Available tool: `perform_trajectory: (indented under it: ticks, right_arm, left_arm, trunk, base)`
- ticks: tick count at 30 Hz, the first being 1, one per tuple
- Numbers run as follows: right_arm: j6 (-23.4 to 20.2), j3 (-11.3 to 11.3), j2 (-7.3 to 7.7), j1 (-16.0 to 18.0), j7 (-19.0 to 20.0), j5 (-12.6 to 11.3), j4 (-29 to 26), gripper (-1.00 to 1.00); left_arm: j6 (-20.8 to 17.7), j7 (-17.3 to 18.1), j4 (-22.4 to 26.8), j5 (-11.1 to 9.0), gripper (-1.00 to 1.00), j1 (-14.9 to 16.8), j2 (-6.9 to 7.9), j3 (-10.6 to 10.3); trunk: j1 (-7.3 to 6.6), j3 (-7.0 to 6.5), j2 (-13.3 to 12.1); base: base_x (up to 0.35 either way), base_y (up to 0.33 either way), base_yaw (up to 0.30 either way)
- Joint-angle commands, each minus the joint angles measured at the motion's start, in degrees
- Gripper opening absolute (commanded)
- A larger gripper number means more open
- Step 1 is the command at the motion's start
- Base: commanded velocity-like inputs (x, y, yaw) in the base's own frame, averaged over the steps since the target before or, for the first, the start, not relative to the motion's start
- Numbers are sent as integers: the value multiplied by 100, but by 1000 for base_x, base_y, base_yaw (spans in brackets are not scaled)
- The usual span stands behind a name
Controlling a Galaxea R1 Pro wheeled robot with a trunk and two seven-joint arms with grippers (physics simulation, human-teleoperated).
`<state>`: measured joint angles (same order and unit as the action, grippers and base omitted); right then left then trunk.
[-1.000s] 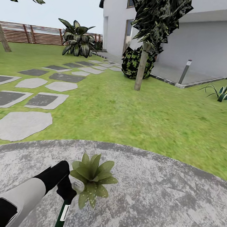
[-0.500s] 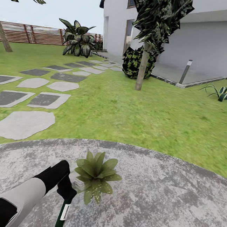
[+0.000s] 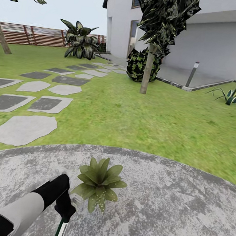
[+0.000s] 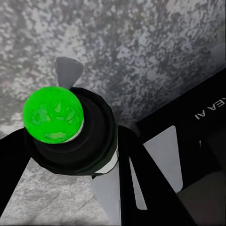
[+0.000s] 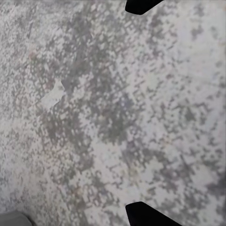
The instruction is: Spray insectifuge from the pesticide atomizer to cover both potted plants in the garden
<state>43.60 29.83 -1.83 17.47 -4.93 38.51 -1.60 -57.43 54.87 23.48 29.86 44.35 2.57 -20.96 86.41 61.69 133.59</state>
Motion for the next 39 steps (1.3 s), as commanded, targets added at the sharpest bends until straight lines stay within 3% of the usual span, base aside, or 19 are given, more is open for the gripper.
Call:
perform_trajectory:
  ticks: [1, 11, 18, 29, 39]
  right_arm:
    - [9, 14, -1, 2, -52, 60, 2, 100]
    - [9, 14, -1, 2, -52, 60, 2, 100]
    - [9, 14, -1, 2, -52, 60, 2, 100]
    - [4, 12, -1, 2, -50, 69, 2, 100]
    - [9, 20, 7, 2, -77, 44, 2, 100]
  left_arm:
    - [-14, 59, 22, 55, -100, -14, 3, -12]
    - [-15, 47, 220, 62, -100, -18, 23, -1]
    - [-30, -274, 424, 52, -100, 9, 49, 4]
    - [-45, -268, 429, 46, -100, 63, 19, -5]
    - [-65, -253, 346, 33, -100, 185, -24, -28]
  trunk:
    - [-1, 5, 2]
    - [-1, 5, 2]
    - [-1, 5, 2]
    - [-1, 5, 2]
    - [-1, 5, 2]
  base:
    - [0, 0, -3]
    - [0, 0, 0]
    - [0, 25, 0]
    - [70, 192, 0]
    - [16, 15, -72]
